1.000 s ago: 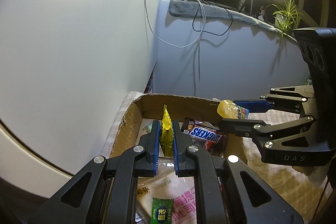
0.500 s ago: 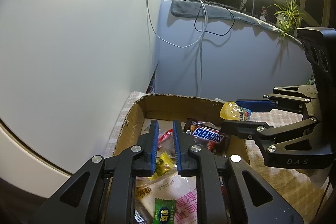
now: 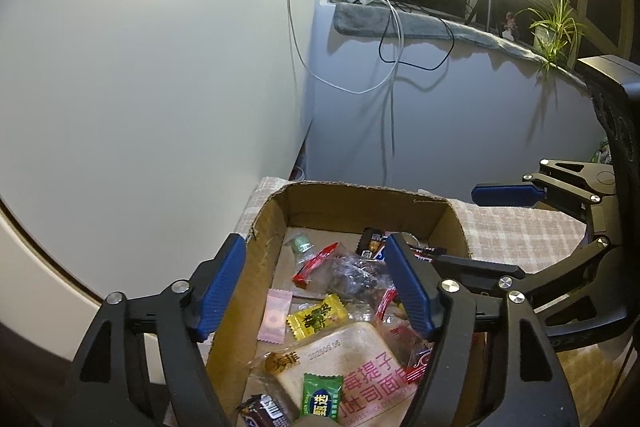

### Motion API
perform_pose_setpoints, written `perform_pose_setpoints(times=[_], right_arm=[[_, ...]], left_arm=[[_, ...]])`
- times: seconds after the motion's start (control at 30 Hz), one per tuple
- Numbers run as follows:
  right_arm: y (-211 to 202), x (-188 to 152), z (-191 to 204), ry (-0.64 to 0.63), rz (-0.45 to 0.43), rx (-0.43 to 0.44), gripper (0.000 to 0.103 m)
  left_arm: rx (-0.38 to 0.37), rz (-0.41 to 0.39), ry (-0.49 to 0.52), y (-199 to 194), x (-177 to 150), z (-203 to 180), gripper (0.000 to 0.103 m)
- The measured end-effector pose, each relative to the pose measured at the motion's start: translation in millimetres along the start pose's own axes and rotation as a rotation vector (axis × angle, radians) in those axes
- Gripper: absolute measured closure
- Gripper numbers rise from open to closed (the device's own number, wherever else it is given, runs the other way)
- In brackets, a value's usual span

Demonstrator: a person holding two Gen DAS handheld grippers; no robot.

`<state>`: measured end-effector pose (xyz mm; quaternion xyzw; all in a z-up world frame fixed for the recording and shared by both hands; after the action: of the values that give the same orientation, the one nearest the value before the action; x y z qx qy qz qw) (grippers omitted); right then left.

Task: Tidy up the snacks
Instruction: 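Open both grippers to drop the candy and snack bag into the box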

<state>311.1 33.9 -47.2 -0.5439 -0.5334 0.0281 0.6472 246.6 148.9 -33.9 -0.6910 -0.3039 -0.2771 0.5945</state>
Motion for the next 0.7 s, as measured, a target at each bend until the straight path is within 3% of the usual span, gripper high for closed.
perform_pose_setpoints(times=[0.7], right_arm=[[-31.2, -9.7, 0.6, 0.034, -0.044, -0.032, 0.027]], left_arm=[[0.014, -0.051, 0.007, -27.3, -2.1, -7.7, 0.027]])
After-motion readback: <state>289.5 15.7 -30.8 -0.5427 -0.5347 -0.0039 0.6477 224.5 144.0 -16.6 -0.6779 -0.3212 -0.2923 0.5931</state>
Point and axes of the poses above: each gripper's, at about its wrist camera, not at the fingertips, and y roughly the way its jaws point, z to its left, x to its top, the point moved 3 cm from there along y, roughly the way its jaws point, and after that the axes turned 11 degrees about -x, right-handed, at the moved point
